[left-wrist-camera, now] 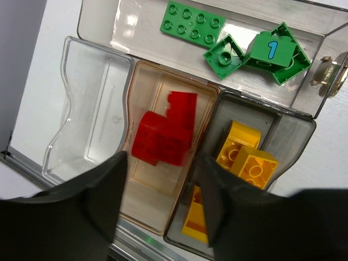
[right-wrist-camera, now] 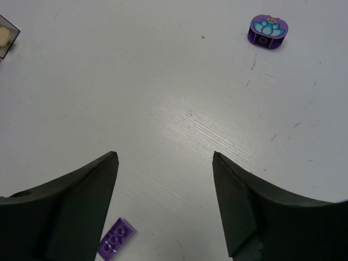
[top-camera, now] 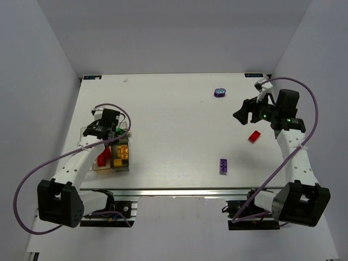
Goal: Sort the legos into containers by color
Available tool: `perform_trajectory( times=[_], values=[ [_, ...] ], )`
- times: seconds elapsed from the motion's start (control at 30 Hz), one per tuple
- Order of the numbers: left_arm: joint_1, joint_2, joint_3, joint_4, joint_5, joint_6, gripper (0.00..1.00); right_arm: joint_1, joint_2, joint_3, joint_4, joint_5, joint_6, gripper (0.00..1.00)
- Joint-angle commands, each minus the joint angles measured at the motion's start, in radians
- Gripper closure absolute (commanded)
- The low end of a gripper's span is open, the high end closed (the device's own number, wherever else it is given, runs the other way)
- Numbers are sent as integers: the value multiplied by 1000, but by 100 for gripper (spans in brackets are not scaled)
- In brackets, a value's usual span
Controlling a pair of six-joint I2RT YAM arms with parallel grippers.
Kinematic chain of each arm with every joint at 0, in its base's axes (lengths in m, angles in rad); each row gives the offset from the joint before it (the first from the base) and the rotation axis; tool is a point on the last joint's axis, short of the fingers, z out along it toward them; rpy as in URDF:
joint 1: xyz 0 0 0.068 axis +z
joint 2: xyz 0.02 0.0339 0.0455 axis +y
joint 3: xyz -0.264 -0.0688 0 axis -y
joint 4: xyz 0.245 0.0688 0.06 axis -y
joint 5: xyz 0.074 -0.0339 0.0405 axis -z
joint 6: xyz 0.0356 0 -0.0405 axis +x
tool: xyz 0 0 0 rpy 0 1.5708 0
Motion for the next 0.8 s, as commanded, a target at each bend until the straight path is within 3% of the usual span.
perform_trajectory(
  times=[0.0, 0.1, 0.17, 0.2, 0.23, 0.27, 0.3, 0.33, 0.37, 0.43, 0.47, 0.5, 0.53, 0.57, 0.6, 0.67, 0.77],
  values=[
    [10, -49, 0, 12, -2, -8, 33, -11, -7, 48, -7, 2, -6, 21],
    [10, -71, 1, 9, -1, -8, 33, -15, 10, 68, -30, -20, -16, 17],
    [10, -79, 23, 0, 9, -19, 46, -18, 23, 85, -56, -12, -29, 20],
    [10, -92, 30, 6, 24, -19, 63, -18, 44, 114, -70, 6, -33, 32],
    [10, -103, 44, 11, 91, -13, 98, -20, 58, 134, -88, 29, -41, 44],
    [10, -123, 44, 52, 143, 1, 100, -20, 76, 157, -135, 87, -50, 58],
    [-1, -138, 41, 79, 213, 21, 100, -20, 117, 183, -163, 123, -59, 85],
    [-1, -154, 30, 121, 301, 73, 100, -20, 137, 232, -191, 156, -67, 92],
    [-1, -169, -6, 165, 508, 104, 100, -20, 157, 255, -220, 226, -87, 95],
    [-1, -213, -57, 315, 722, 161, 100, -20, 228, 318, -322, 302, -104, 97],
    [-1, -223, -110, 359, 893, 178, 100, -17, 252, 335, -352, 369, -118, 96],
    [-1, -236, -137, 459, 954, 188, 93, -18, 300, 347, -411, 400, -128, 87],
    [-1, -240, -160, 504, 1010, 208, 83, -17, 321, 366, -442, 422, -145, 80],
    [-1, -240, -183, 567, 1062, 221, 60, -17, 346, 372, -476, 446, -208, 68],
    [-1, -238, -216, 589, 1120, 228, 48, -18, 383, 374, -526, 451, -243, 44],
    [-1, -231, -230, 613, 1162, 251, 31, -20, 411, 371, -553, 500, -300, 15],
    [-1, -214, -185, 551, 1167, 290, 28, -20, 478, 399, -550, 618, -293, 11]
  ],
)
